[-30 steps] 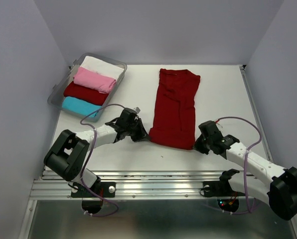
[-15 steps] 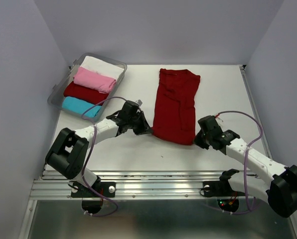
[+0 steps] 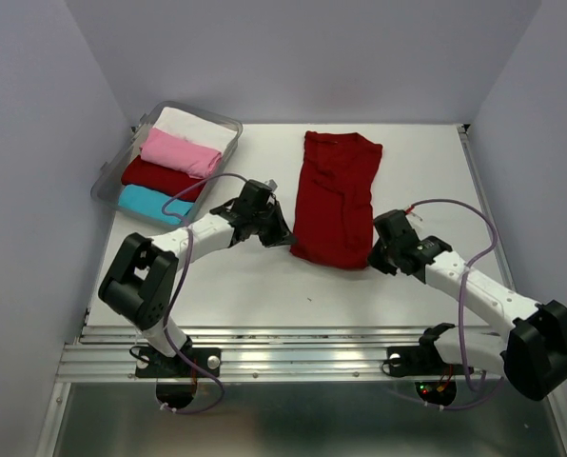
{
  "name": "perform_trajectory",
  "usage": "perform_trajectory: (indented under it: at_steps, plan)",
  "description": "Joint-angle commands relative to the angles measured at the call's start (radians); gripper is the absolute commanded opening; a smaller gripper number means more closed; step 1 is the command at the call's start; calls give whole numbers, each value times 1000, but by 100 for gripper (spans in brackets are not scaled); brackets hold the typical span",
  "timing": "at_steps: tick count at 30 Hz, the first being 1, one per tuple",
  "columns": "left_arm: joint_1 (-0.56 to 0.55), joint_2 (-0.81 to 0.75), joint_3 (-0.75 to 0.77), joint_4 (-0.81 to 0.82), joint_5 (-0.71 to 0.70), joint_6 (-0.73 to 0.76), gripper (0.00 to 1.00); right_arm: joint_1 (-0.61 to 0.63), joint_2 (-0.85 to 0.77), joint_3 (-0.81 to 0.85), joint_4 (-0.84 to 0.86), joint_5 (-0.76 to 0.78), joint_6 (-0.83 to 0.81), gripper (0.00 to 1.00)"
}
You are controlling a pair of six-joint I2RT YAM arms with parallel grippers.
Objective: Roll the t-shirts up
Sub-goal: Roll the T-shirt to the center of the board.
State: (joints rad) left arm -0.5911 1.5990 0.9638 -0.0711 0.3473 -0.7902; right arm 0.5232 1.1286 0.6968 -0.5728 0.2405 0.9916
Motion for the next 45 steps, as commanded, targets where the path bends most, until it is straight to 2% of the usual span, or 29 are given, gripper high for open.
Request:
perform_trajectory:
  at_steps: [1, 13, 21, 32, 35, 37, 39, 42, 45]
  plan:
    - [13, 24, 68, -13, -7, 31, 0, -26, 29, 73, 4, 54, -39, 9]
    - [34, 137, 185, -39, -5, 63, 0, -101, 134, 168, 17, 65, -122, 12]
    - [54, 240, 260, -50, -11, 86, 0, -152, 224, 198, 83, 23, -171, 13]
    - [65, 318, 326, -88, -83, 117, 0, -183, 385, 259, 152, 6, -208, 15]
    - [65, 340, 366, -128, -116, 140, 12, -192, 411, 276, 157, 8, -214, 20]
    - [65, 331, 389, -160, -152, 157, 28, -201, 413, 288, 156, 8, -219, 27]
    - [66, 302, 404, -186, -197, 173, 43, -201, 381, 294, 156, 8, -220, 39]
    - [65, 239, 408, -217, -258, 190, 52, -201, 318, 302, 131, 10, -226, 56]
    - [56, 175, 380, -228, -313, 201, 52, -201, 266, 290, 103, -13, -240, 63]
